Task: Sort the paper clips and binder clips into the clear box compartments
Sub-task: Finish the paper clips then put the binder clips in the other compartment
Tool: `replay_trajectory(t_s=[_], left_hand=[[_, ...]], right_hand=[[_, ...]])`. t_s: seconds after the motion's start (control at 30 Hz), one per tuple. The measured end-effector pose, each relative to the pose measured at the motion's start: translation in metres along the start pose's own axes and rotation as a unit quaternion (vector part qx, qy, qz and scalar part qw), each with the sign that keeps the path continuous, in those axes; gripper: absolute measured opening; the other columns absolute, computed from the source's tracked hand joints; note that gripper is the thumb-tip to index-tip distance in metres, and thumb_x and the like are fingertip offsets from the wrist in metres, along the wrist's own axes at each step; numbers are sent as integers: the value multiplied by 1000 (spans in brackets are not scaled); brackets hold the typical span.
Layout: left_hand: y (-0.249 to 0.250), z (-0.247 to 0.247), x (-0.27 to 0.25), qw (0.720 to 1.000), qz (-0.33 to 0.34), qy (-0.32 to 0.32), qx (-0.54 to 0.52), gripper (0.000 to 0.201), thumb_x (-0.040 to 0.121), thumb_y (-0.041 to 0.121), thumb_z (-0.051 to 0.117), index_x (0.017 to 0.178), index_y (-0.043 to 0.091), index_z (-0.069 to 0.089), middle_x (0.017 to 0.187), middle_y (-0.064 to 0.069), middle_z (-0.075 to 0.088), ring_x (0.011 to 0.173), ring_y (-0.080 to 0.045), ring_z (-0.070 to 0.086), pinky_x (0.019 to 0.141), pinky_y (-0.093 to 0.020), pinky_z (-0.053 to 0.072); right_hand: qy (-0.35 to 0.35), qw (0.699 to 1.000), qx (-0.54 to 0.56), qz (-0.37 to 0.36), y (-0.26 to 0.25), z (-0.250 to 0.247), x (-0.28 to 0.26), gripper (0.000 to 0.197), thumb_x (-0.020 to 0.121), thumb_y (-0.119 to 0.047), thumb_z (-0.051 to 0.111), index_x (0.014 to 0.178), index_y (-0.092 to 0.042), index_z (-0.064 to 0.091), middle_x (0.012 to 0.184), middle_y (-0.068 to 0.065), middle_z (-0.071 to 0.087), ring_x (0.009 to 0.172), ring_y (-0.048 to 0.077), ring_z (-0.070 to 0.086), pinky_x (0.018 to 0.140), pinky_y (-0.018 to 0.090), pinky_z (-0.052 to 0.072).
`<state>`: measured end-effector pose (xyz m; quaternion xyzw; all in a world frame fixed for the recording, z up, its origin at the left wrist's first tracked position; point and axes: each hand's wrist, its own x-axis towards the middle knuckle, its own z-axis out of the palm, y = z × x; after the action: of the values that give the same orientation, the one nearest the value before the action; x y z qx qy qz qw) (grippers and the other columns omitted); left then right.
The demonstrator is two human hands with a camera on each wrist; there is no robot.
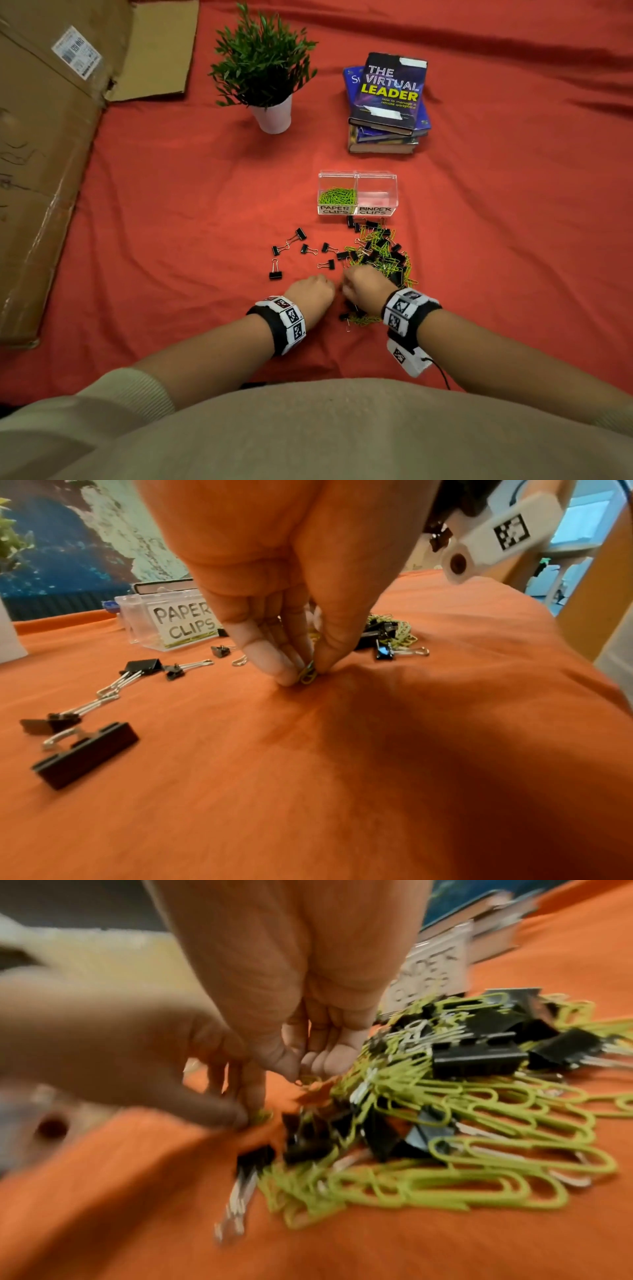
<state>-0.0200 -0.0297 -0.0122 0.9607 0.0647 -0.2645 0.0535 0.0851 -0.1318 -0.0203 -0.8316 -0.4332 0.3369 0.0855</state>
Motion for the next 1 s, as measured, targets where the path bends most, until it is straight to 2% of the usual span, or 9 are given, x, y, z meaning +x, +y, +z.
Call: replay_trajectory(t_s=[0.13, 0.3, 0.37, 0.43, 0.5, 0.6, 0.67, 0.83, 1.0], left_hand=[[5, 7, 4, 999, 14, 6, 47, 29, 95, 4, 32, 121, 0, 46, 121, -17, 53, 111, -34, 54, 85, -43, 47], [7, 11, 9, 998, 16, 6, 66, 29, 95, 3, 31, 121, 0, 44, 122, -18, 51, 111, -35, 52, 86, -42, 47], [7, 11, 11, 997, 24, 0, 69, 30, 94, 2, 32, 121, 0, 44, 122, -18, 50, 112, -35, 52, 86, -42, 47], [6, 10, 12, 997, 34, -3, 70, 29, 94, 2, 33, 121, 0, 43, 122, -18, 51, 111, -35, 53, 85, -43, 48], [4, 7, 12, 996, 46, -8, 72, 28, 94, 2, 33, 121, 1, 43, 122, -18, 51, 111, -35, 54, 85, -44, 48], [0, 6, 13, 997, 58, -10, 57, 28, 94, 3, 34, 121, 3, 42, 123, -17, 52, 112, -35, 54, 86, -44, 47], [-2, 6, 14, 997, 62, -4, 50, 28, 93, 2, 35, 121, 4, 41, 122, -16, 52, 111, -34, 54, 86, -43, 47], [-3, 5, 14, 998, 56, -12, 21, 28, 92, 4, 39, 119, 6, 39, 121, -16, 54, 109, -34, 55, 86, -44, 47], [-21, -3, 12, 987, -10, 20, -157, 25, 89, 16, 46, 113, 13, 50, 116, -8, 61, 104, -30, 59, 83, -38, 48]], right_hand=[[67, 953, 280, 98, 18, -31, -8, 18, 92, -14, 53, 101, -11, 68, 80, -1, 63, 60, 8, 54, 56, 19, 47], [28, 758, 632, 156, 43, -54, -19, 19, 94, -3, 43, 93, 1, 61, 86, 9, 52, 69, 17, 52, 62, 27, 49], [10, 727, 667, 163, 51, -55, -23, 21, 92, 0, 35, 87, -2, 56, 81, 9, 50, 66, 18, 51, 58, 26, 47], [-11, 735, 658, 165, 55, -52, -25, 24, 89, 1, 32, 84, -2, 54, 76, 9, 51, 63, 18, 50, 55, 25, 45], [-25, 778, 604, 171, 55, -47, -26, 22, 90, -4, 37, 82, -3, 57, 72, 8, 52, 59, 17, 49, 54, 26, 41], [-9, 922, 360, 144, 53, -38, -28, 15, 90, -17, 54, 85, -6, 63, 68, -1, 56, 56, 11, 49, 49, 20, 39], [1, 980, 187, 69, 53, -28, -28, 9, 85, -20, 61, 90, -12, 64, 70, -7, 55, 59, 6, 48, 52, 19, 40], [-35, 998, -38, -28, 44, -5, -25, 22, 86, -22, 58, 108, -16, 59, 107, 1, 59, 99, 19, 56, 84, 34, 49], [33, 999, 30, 3, 37, -10, -13, 11, 92, -23, 54, 97, -15, 59, 99, 4, 63, 85, 20, 59, 72, 32, 49]])
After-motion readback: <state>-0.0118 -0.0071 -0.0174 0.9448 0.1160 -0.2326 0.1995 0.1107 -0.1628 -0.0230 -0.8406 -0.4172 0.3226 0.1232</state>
